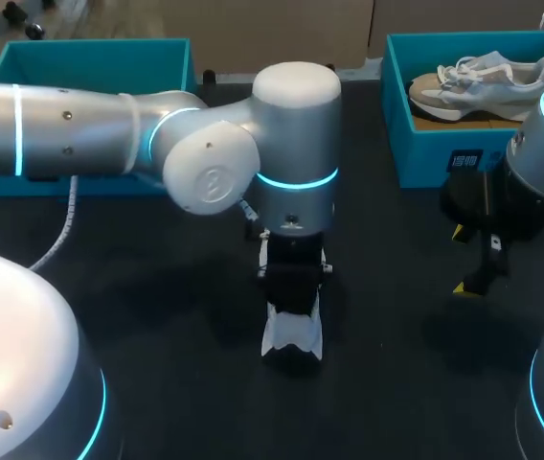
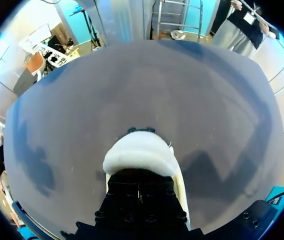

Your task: Take the shoe out of the shoebox, open the shoe tongue, remove and reinsert the insole, then place the shoe into the shoebox

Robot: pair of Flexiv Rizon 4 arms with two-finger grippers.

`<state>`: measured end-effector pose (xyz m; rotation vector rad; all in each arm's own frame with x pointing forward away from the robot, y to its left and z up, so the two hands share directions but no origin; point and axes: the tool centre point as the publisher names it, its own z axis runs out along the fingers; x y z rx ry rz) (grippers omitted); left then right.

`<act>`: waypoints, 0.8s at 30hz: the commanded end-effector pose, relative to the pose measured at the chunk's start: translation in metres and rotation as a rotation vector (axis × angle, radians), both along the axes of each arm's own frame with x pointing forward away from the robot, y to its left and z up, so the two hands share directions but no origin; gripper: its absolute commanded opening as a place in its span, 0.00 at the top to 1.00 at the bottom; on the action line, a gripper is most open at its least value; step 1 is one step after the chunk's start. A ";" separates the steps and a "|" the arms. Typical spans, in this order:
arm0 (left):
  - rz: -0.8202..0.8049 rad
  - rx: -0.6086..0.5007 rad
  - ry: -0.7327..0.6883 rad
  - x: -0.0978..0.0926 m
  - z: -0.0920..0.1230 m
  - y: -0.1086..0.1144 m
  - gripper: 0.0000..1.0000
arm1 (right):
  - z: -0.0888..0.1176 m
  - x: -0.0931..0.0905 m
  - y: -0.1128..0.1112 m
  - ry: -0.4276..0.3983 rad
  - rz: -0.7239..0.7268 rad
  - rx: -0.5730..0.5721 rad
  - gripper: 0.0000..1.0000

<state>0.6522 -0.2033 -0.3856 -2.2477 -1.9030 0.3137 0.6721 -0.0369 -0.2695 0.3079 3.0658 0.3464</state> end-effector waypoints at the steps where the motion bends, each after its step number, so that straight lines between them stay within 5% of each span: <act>1: -0.009 0.026 -0.008 -0.010 -0.017 -0.005 1.00 | 0.000 -0.001 0.000 -0.002 0.000 0.000 0.00; 8: 0.027 0.053 -0.050 0.004 -0.025 -0.001 1.00 | 0.000 -0.001 0.000 -0.002 0.000 0.000 0.00; 18: 0.057 -0.050 -0.084 0.034 0.027 0.004 1.00 | 0.000 -0.001 0.000 -0.002 0.000 0.000 0.00; 24: 0.040 -0.050 -0.132 0.042 0.035 -0.003 1.00 | 0.000 -0.001 0.000 -0.002 0.000 0.000 0.00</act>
